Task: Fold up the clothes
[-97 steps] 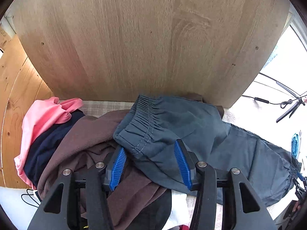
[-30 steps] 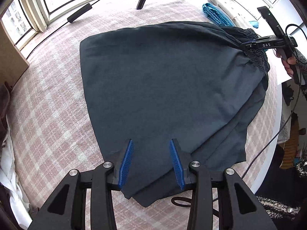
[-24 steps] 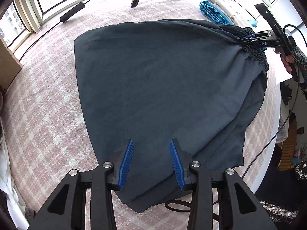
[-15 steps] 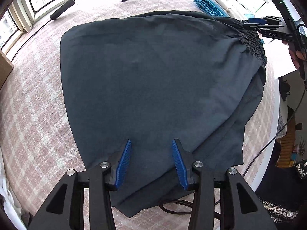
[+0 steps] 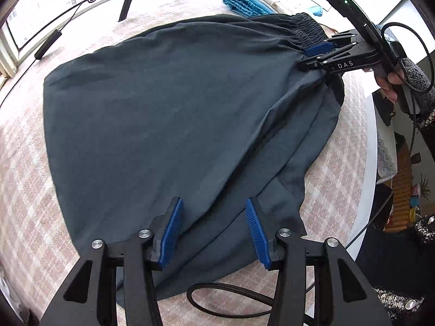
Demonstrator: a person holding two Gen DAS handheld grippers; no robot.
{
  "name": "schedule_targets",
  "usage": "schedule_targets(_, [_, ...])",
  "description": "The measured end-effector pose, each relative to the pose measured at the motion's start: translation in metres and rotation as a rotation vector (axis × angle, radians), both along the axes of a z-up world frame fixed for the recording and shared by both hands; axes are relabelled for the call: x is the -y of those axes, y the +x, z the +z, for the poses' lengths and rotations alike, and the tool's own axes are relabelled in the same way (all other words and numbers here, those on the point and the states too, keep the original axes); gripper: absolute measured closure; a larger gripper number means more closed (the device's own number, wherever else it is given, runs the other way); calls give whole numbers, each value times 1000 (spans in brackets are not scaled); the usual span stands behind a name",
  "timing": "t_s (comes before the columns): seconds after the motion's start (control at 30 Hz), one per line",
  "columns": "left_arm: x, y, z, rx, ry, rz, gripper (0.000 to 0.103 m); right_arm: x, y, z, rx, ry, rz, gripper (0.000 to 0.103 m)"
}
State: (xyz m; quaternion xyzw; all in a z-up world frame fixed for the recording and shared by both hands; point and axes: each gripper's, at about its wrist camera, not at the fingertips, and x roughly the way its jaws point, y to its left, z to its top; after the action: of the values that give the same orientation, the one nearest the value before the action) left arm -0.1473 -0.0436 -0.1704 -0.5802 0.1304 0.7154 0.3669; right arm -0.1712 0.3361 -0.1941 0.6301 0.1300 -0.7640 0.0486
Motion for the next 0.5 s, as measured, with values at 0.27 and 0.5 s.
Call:
schedule_targets(0.27, [92, -61, -9, 107, 73, 391, 44, 66, -6, 32, -102, -31, 108, 50])
schedule_targets(0.5, [47, -83, -44, 203, 38, 310, 44, 76, -4, 15, -89, -87, 69, 51])
